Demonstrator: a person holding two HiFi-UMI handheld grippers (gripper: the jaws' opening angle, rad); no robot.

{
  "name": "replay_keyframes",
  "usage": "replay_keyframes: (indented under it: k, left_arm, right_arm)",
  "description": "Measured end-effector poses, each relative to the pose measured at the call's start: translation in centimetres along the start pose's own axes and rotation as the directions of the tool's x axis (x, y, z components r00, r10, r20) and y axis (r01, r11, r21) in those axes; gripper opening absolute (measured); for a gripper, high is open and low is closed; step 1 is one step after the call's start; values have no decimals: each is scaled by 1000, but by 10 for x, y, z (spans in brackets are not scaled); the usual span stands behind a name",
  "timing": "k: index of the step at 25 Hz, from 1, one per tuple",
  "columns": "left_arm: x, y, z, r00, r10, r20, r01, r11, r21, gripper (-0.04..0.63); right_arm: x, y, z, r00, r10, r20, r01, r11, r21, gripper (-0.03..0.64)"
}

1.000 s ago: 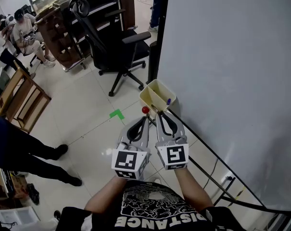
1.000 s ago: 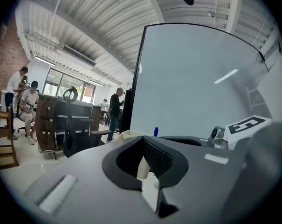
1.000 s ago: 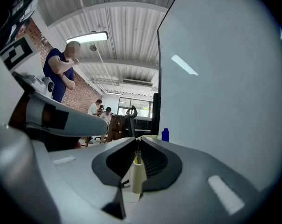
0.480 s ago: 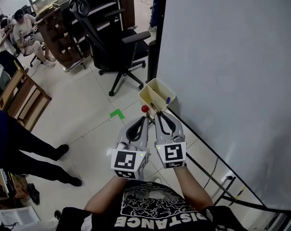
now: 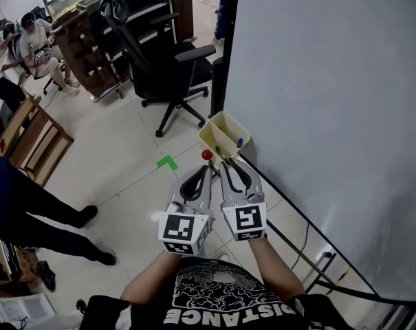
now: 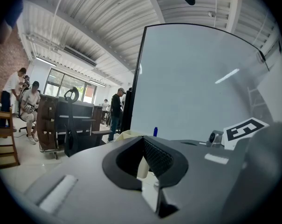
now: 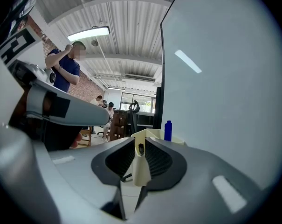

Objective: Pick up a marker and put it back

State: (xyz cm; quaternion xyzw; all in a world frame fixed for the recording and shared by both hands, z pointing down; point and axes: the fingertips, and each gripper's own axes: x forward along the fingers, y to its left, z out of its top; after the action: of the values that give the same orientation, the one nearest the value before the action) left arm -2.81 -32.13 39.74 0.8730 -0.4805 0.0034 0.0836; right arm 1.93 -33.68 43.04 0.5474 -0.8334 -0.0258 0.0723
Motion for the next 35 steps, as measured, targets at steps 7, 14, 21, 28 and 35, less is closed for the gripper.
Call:
replay_keyframes:
  k: [7, 14, 21, 28, 35]
  left_arm:
    - [-3, -9, 4, 1000, 6, 13, -6, 1000, 2, 6]
    - [-14, -26, 10, 999, 13, 42, -14, 1000, 10, 5]
    - [-31, -50, 19, 997, 33, 65, -34, 999, 9, 5]
    - [-55, -82, 23, 995, 40, 91, -42, 999, 22, 5]
    - [-75, -101, 25, 996, 26, 87, -30, 999, 40, 6]
  right_arm:
    - [-16, -4, 21, 999, -4, 44, 4, 1000, 11, 40]
    - [-45, -3, 50, 995, -3, 101, 0, 1000, 29, 40]
    - [-81, -1, 70, 991, 18, 130, -23, 999, 39, 35]
    - [-121, 4, 73, 990, 48, 133, -53, 998, 34, 0]
    - [-145, 13, 77, 988, 50, 144, -57, 997, 45, 0]
